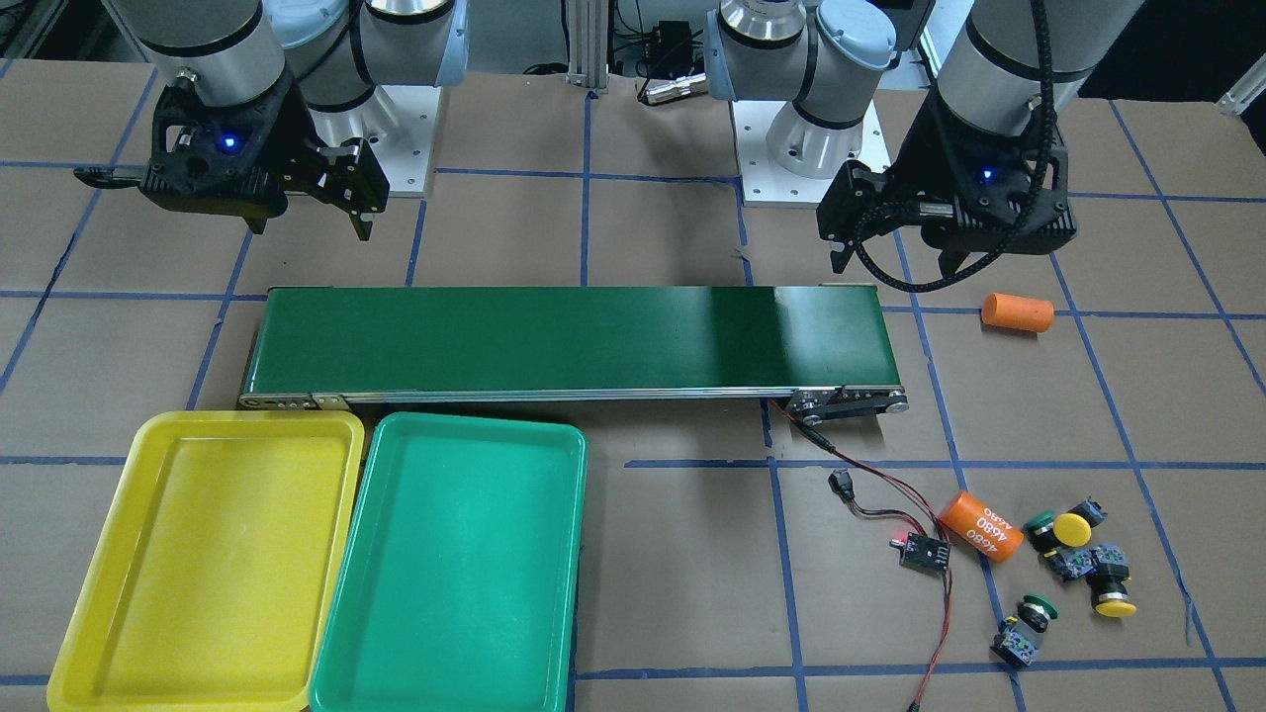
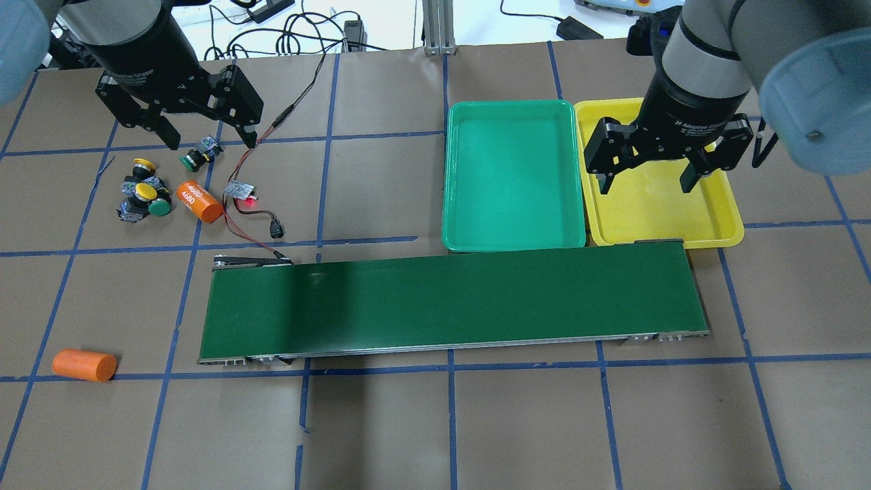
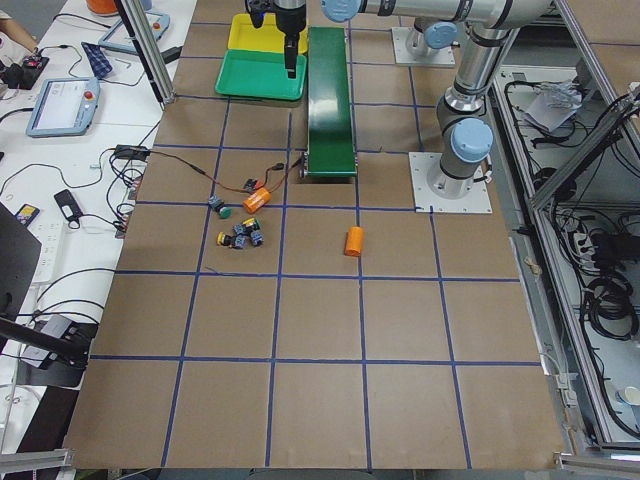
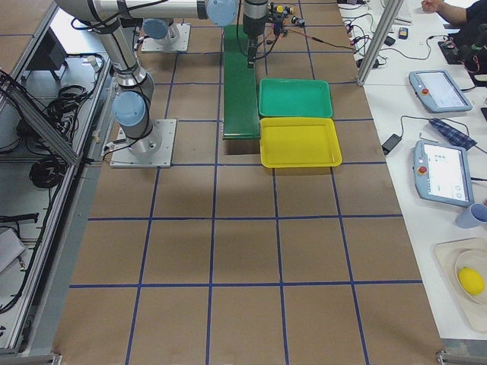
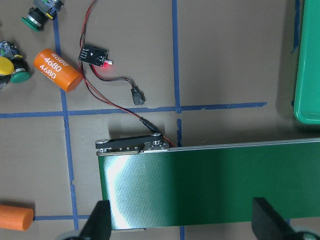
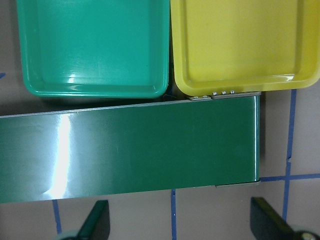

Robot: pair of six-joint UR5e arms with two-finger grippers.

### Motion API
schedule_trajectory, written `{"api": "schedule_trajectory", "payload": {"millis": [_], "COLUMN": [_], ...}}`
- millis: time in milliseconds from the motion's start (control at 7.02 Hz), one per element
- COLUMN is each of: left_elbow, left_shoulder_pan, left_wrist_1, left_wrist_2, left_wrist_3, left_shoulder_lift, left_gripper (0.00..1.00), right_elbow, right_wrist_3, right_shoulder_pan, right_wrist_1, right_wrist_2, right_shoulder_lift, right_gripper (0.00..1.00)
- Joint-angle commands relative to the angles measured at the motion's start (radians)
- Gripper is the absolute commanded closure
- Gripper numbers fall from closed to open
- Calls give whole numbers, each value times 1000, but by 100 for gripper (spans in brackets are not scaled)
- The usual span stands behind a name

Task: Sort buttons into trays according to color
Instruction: 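Move the left gripper down toward the plain orange cylinder nearest the robot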

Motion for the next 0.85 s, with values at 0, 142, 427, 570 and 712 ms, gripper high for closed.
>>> {"api": "schedule_trajectory", "payload": {"millis": [0, 142, 427, 570, 712], "left_elbow": [3, 12, -47, -134, -226], "left_shoulder_pan": [-2, -2, 36, 118, 248], "left_wrist_1": [-8, -7, -13, -8, 1], "left_wrist_2": [0, -5, 11, 14, 15], "left_wrist_3": [4, 4, 42, 70, 244], "left_shoulder_lift": [0, -9, -14, 26, 53], "left_gripper": [0, 0, 0, 0, 0], "right_elbow": [1, 0, -3, -2, 1], "right_wrist_3": [-13, -11, -11, -11, -11], "right_shoulder_pan": [-2, -5, -7, -2, -1], "right_wrist_1": [1, -1, -1, -1, -4], "right_wrist_2": [-12, -4, -2, -4, -2], "right_shoulder_lift": [-1, -1, -1, -1, -1], "right_gripper": [0, 0, 0, 0, 0]}}
